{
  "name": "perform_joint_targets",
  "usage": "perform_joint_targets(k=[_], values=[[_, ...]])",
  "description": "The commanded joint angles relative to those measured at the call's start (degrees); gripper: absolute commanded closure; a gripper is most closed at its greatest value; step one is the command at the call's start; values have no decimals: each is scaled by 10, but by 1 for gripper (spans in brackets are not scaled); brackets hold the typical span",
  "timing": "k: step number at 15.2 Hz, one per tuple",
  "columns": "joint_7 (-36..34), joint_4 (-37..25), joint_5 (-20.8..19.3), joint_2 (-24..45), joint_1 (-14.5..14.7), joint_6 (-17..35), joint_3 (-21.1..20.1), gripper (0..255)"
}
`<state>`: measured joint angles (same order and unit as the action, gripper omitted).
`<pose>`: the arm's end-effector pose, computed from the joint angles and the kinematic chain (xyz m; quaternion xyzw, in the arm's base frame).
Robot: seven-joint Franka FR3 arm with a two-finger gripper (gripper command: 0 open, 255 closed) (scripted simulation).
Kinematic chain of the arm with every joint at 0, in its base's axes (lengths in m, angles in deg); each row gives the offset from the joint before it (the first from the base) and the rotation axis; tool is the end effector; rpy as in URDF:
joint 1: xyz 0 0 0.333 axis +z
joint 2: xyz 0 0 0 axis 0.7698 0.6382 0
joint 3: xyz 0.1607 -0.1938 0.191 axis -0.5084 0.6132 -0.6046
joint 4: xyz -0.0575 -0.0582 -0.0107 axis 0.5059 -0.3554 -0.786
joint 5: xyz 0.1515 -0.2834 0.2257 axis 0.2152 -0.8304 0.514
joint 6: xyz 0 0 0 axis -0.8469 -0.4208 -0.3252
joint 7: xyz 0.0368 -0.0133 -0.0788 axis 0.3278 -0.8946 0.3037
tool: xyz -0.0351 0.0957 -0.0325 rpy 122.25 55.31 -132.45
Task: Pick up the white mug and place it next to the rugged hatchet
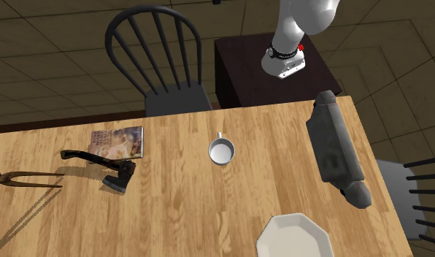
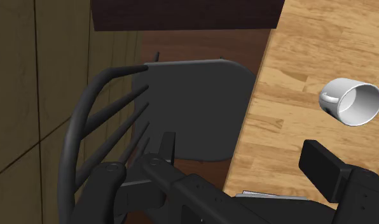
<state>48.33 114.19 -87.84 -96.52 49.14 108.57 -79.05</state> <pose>0.3198 -0.0166 0.5830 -0.9989 0.0383 -0.0195 0.0167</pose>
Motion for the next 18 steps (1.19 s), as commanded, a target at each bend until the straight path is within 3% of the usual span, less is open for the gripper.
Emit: perform_joint_targets(k=[1, 9, 18], values=[[0, 0, 0, 0, 0, 0, 0, 0], [-91, 58, 47, 41, 34, 98, -90, 0], [-197, 67, 78, 152, 64, 218, -195, 0]])
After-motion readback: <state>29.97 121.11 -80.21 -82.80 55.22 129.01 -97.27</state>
